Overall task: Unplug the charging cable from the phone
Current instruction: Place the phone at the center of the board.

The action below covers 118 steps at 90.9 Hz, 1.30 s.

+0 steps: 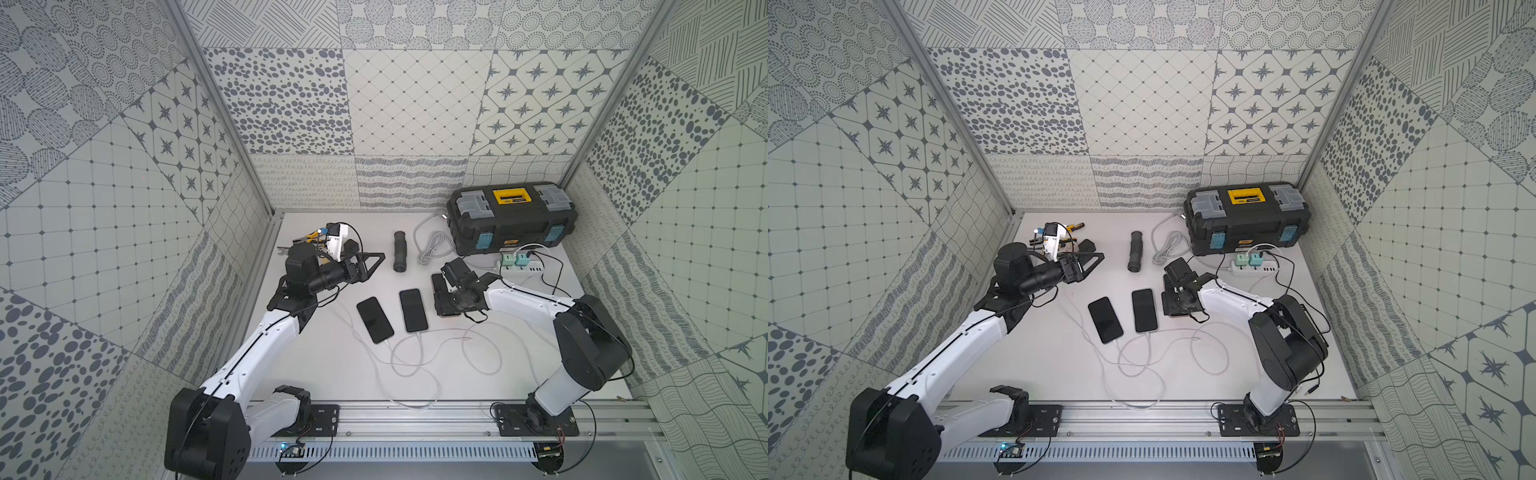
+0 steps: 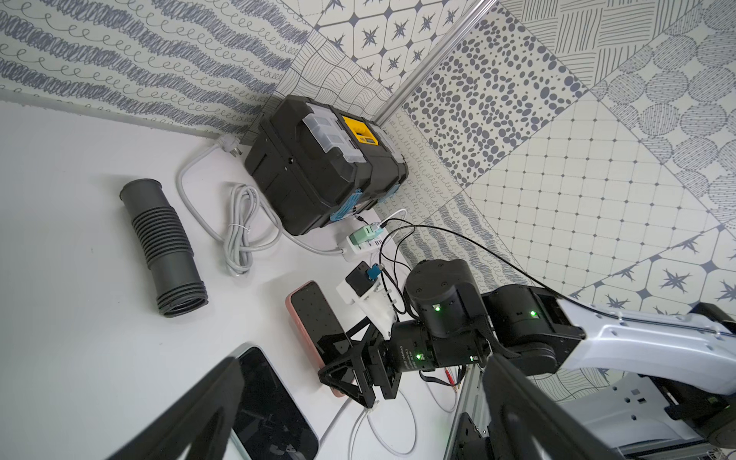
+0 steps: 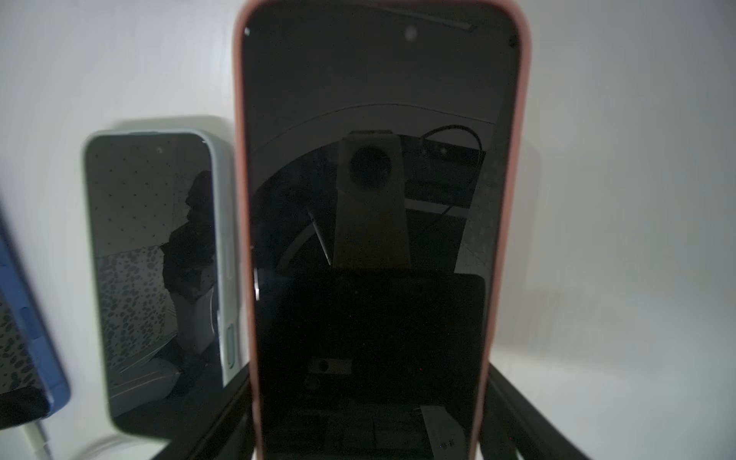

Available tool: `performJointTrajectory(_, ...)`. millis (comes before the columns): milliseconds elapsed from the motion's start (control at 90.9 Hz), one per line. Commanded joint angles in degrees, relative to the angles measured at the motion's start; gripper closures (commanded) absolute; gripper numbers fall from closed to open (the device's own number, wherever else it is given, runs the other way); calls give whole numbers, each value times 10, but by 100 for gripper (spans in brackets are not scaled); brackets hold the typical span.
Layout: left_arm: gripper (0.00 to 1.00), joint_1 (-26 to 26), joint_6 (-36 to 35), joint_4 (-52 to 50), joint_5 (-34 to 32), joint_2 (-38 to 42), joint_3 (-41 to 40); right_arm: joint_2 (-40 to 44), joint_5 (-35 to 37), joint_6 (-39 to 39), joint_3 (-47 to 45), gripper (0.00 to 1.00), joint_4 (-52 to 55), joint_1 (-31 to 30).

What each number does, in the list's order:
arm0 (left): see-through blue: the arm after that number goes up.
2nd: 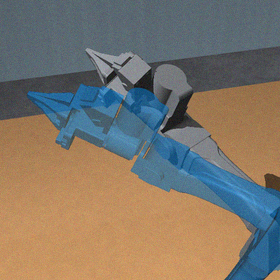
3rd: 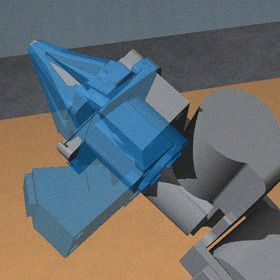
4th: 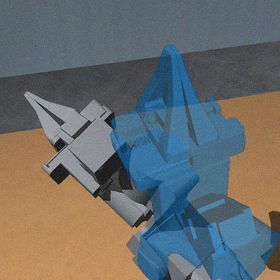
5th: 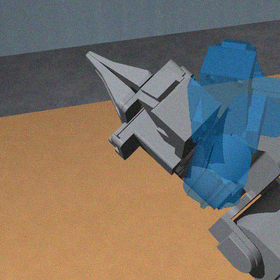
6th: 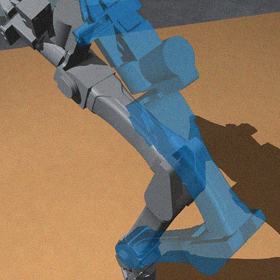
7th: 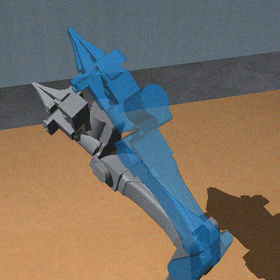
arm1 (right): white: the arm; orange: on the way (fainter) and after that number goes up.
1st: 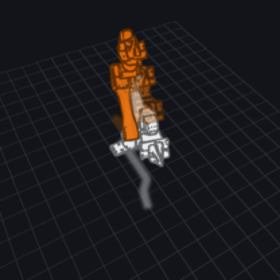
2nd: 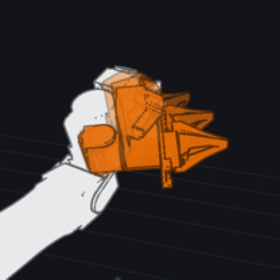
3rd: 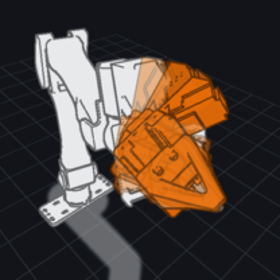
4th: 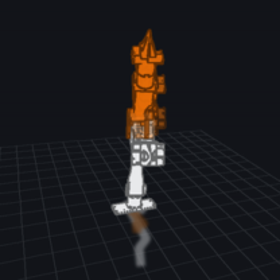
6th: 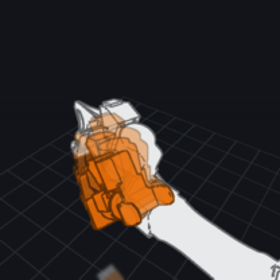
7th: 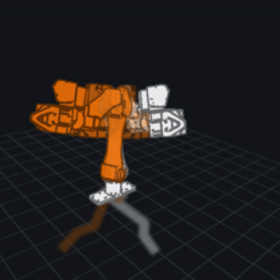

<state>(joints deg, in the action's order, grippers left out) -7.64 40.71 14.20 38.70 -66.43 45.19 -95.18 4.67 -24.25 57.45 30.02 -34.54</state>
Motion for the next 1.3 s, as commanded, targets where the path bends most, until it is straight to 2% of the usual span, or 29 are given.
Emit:
performJointTrajectory(0, 2, 2, -22, -3, -8, 5, -2, -14, 30, -19, 0, 53, -26, 4)
performJointTrajectory(407, 2, 2, -27, -14, -17, 1, 2, -45, 58, -48, 2, 41, -2, 6)
performJointTrajectory(506, 2, 2, -27, -16, -17, -1, 2, -42, 58, -48, 4, 33, 1, 6)
performJointTrajectory(649, 2, 3, -28, -17, -19, -2, 3, -27, 62, -49, 14, 14, 12, 3)
performJointTrajectory(792, 2, 3, -31, -22, -21, -3, 4, -17, 72, -52, 30, 4, 30, -5)
performJointTrajectory(1090, 2, 3, -33, -29, -29, 0, 4, 24, 99, -83, 61, 3, 50, -59)
performJointTrajectory(1288, 2, 3, -32, -30, -31, -3, 4, 11, 111, -111, 93, 3, 53, -117)
